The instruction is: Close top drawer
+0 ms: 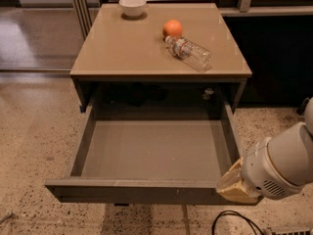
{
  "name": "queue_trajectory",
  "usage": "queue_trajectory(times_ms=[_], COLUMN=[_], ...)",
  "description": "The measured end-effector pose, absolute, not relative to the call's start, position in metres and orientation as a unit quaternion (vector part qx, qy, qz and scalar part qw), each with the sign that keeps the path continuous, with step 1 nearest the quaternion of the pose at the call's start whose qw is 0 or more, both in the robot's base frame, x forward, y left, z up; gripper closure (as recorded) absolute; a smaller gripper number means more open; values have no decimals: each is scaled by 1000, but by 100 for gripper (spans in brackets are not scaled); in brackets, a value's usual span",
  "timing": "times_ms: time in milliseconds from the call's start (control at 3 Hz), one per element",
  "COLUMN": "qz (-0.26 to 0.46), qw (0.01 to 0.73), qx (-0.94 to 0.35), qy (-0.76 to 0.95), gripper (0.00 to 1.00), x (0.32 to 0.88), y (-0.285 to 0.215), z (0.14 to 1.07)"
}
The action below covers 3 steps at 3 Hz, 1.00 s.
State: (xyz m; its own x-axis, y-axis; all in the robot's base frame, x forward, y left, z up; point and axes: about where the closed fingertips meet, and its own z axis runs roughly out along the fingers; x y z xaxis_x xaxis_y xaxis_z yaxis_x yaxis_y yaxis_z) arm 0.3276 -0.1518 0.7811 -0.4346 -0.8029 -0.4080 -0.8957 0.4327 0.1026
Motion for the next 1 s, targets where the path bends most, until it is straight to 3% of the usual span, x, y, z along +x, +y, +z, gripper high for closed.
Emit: queue_trajectory(times_ms=[1000], qz=[114], qw=[225], qx=[-450], qy=[857], gripper=[100], x=[327], y=[-134], z=[702])
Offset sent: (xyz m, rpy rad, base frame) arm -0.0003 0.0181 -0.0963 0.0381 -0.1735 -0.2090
